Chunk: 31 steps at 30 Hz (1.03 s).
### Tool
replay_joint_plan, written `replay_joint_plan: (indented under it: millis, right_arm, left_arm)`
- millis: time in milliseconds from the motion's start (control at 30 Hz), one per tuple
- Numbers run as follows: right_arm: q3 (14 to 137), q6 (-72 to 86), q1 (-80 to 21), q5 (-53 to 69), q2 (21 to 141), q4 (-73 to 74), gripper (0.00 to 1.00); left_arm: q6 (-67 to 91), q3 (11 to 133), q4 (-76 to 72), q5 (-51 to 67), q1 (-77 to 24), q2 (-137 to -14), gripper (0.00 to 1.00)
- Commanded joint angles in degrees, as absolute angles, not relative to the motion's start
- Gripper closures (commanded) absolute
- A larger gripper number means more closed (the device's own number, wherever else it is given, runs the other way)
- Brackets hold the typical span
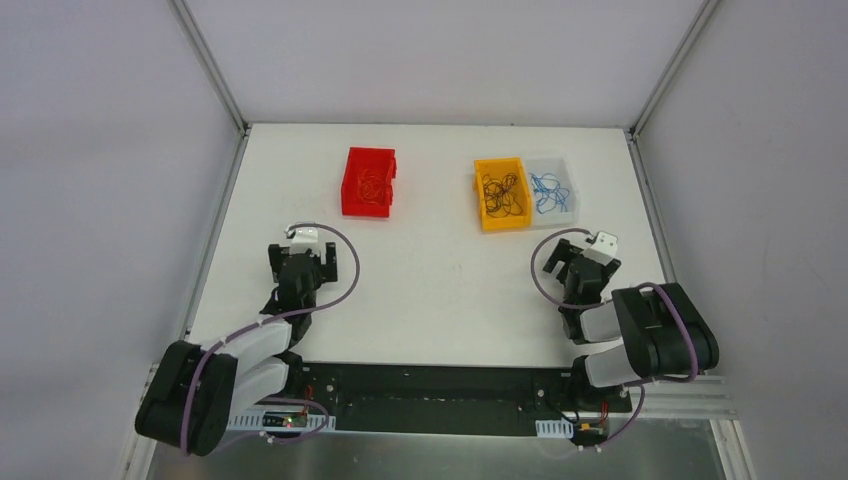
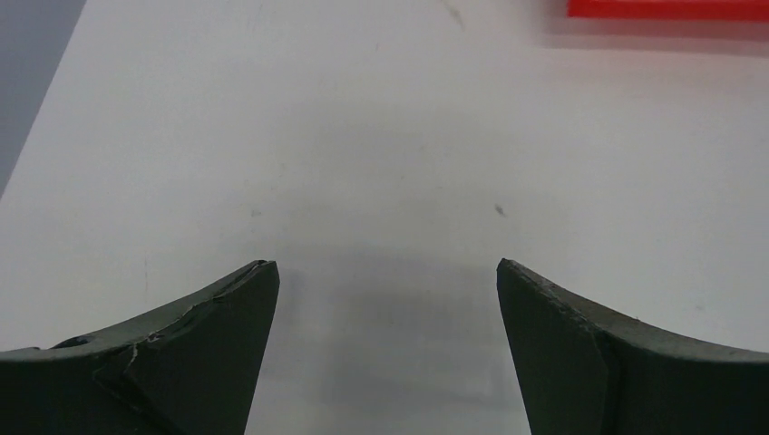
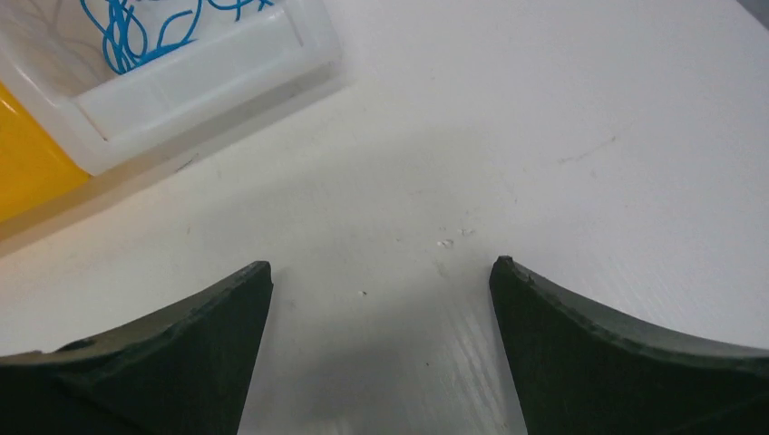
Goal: Untangle the cables
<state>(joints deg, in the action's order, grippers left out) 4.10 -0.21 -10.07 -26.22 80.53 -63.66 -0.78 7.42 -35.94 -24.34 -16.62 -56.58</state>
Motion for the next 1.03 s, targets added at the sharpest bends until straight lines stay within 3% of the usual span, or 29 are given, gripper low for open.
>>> replay_joint_plan:
  millis: [0, 200, 267, 333, 400, 467, 500, 1000]
  right_arm:
    - [12.9, 1.9, -6.0, -20.1, 81.7, -62.9, 0.06]
    - [15.3, 3.7, -2.7, -15.4, 82.0, -58.0, 0.1]
    - [15.2, 3.7, -2.7, -15.6, 81.9, -57.9, 0.01]
    - [15.2, 3.6, -2.8, -15.6, 81.9, -58.1, 0.0]
    - [15.2, 3.7, -2.8, -15.7, 81.9, -58.1, 0.0]
    - [15.2, 3.6, -2.9, -15.7, 81.9, -58.1, 0.0]
    - [15.2, 3.5, -2.9, -15.7, 81.9, -58.1, 0.0]
    - [15.2, 3.6, -3.0, -15.7, 81.9, -58.0, 0.0]
  left_arm:
    - [-5.0, 8.1, -52.5, -17.6, -12.1, -63.7, 0.09]
    - [-1.6, 8.6, -71.7, -4.9, -1.9, -82.2, 0.19]
    - [-0.2, 13.8, -55.3, -4.1, -0.6, -79.0, 0.17]
    - [0.8, 16.8, -52.1, -6.0, -0.4, -81.0, 0.17]
    - [2.1, 16.4, -54.4, -8.5, -0.4, -81.3, 0.18]
    - [2.4, 17.0, -51.4, -8.2, -0.4, -80.4, 0.02]
    - [2.2, 17.1, -52.5, -8.2, -0.3, -81.1, 0.01]
    - [2.3, 17.3, -51.7, -7.7, -0.3, -81.1, 0.01]
